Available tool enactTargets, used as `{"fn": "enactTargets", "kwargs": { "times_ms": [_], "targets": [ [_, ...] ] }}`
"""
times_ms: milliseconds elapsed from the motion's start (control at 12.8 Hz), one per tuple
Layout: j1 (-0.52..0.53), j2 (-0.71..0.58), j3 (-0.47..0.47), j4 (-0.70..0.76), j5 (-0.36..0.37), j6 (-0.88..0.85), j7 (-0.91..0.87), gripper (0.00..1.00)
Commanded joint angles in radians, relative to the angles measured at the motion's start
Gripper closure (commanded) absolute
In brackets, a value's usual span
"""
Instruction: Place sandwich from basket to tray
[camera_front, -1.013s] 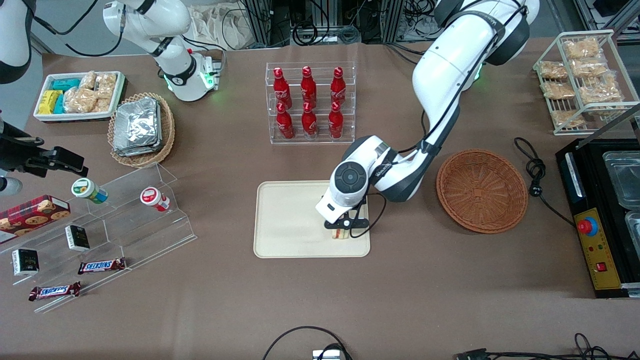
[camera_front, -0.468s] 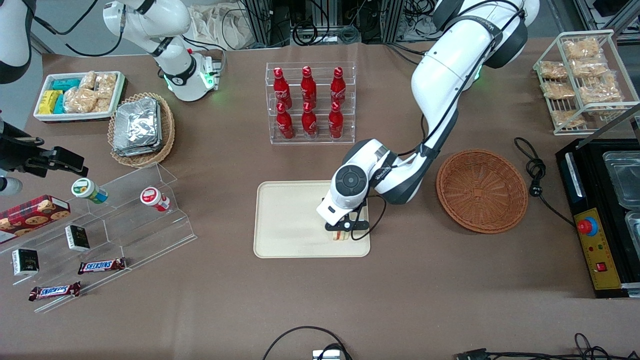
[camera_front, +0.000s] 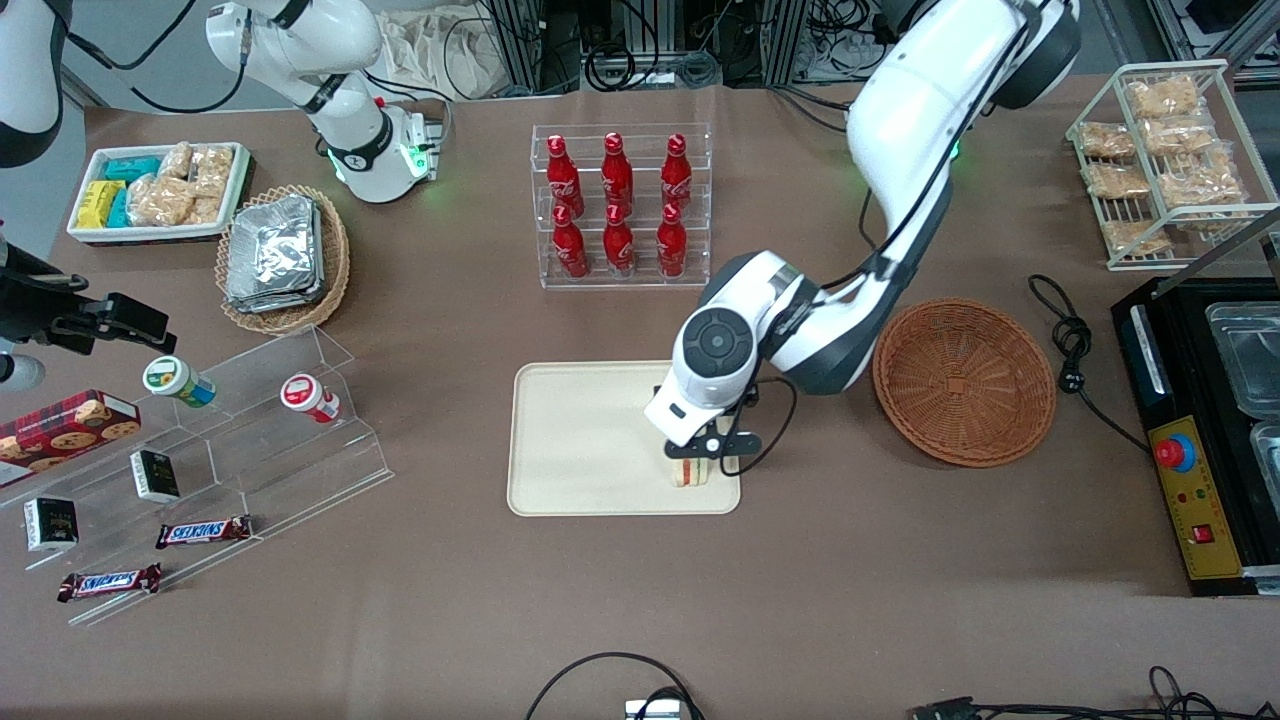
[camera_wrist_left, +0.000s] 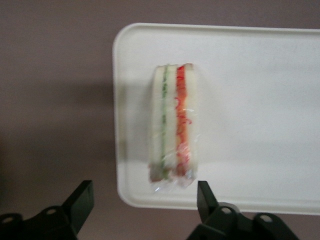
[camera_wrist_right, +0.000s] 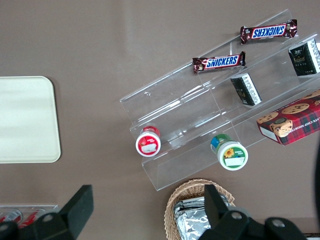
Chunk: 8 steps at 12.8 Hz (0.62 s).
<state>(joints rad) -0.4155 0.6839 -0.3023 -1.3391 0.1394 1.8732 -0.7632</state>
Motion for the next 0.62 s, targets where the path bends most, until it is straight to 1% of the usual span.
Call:
{"fn": "enactTargets", "kwargs": {
  "times_ms": [0,156,390,545],
  "targets": [
    [0.035,-0.149,0.000,-0.128,0.016,-0.046,-0.002,0.00],
    [0.105,-0.283,-0.003,-0.286,0.009,-0.013,0.027,0.00],
    [0.213,-0.510,-0.004,-0.547,-0.009,0.064,0.207,0.00],
    [0.279,-0.621,-0.001,-0.638,-0.056,0.070,0.350,0.00]
  ]
}}
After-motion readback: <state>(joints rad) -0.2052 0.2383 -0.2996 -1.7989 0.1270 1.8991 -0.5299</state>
